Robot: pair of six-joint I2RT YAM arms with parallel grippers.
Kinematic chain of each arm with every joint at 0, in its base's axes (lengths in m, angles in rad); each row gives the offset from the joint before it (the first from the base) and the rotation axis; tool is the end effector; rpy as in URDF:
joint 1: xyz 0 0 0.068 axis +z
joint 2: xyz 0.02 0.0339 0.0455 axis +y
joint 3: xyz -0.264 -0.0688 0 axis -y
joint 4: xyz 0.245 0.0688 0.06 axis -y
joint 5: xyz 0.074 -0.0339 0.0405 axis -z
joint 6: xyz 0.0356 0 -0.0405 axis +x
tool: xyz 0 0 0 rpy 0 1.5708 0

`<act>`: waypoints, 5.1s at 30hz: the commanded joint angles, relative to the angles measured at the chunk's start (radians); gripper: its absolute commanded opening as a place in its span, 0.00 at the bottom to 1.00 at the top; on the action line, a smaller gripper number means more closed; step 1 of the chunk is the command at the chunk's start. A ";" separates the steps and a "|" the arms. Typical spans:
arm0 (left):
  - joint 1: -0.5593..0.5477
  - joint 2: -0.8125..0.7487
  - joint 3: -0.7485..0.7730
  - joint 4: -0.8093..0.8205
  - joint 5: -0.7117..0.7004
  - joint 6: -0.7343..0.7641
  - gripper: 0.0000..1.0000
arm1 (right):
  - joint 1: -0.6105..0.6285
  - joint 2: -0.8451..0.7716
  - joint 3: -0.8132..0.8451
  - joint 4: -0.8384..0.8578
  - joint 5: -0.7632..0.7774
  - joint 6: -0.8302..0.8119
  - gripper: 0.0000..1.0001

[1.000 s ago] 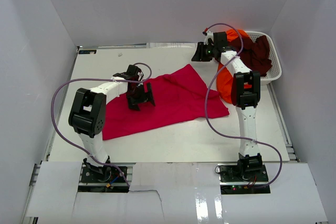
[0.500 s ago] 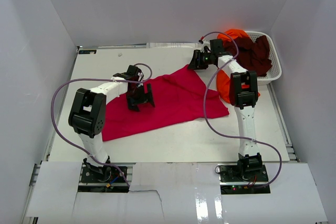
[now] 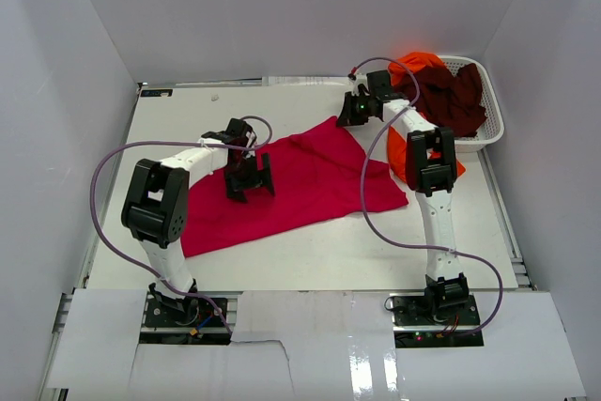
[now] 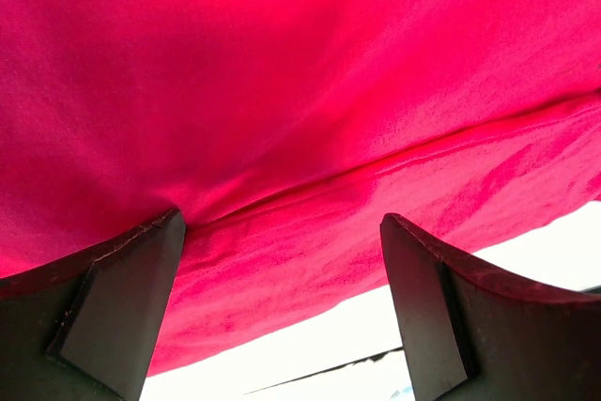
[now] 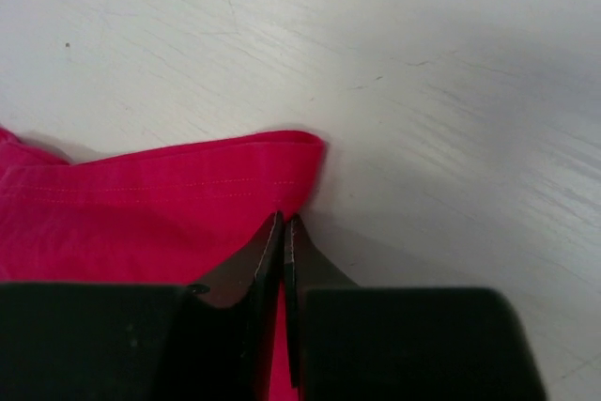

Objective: Fold and stack the t-shirts
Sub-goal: Fold the flattened tshirt in 1/3 of the way

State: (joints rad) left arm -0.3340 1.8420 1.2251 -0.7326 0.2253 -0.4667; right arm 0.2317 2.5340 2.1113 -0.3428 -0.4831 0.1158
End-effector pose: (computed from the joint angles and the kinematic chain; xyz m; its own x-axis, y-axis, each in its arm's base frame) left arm 0.3272 -0.1220 0.1690 -0.9877 -0.1215 -0.0980 -0.0880 0.9519 -0.2934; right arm 0.5421 0.1449 0.1453 -0.7310 -0.0674 -0.6790 -0.4479 0.7981 0.4030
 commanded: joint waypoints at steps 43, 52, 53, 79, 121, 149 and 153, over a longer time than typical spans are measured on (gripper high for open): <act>0.006 -0.147 0.206 -0.093 -0.046 0.042 0.97 | -0.032 -0.351 -0.233 0.075 0.023 -0.019 0.66; 0.006 -0.136 0.291 -0.091 -0.106 0.005 0.98 | 0.083 -0.814 -0.752 -0.008 0.247 -0.045 0.72; 0.006 -0.135 0.268 -0.088 -0.092 0.000 0.98 | 0.086 -0.846 -0.789 -0.030 0.265 -0.038 0.72; 0.004 -0.049 0.062 -0.083 -0.218 0.005 0.98 | 0.129 -0.793 -1.039 -0.147 0.561 0.051 0.72; 0.076 0.023 0.166 -0.128 -0.388 0.069 0.97 | 0.402 -1.078 -1.087 -0.558 0.844 0.331 0.75; 0.085 -0.026 0.146 -0.162 -0.394 0.045 0.98 | 0.525 -0.845 -1.001 -0.329 0.765 0.183 0.53; 0.087 -0.026 0.143 -0.160 -0.392 0.045 0.98 | 0.528 -0.816 -0.972 -0.318 0.773 0.174 0.52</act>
State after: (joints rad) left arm -0.2508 1.8717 1.3708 -0.8902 -0.1616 -0.4164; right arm 0.7502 1.7039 1.0893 -0.6903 0.2848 0.3038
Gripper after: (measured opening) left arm 0.979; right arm 0.523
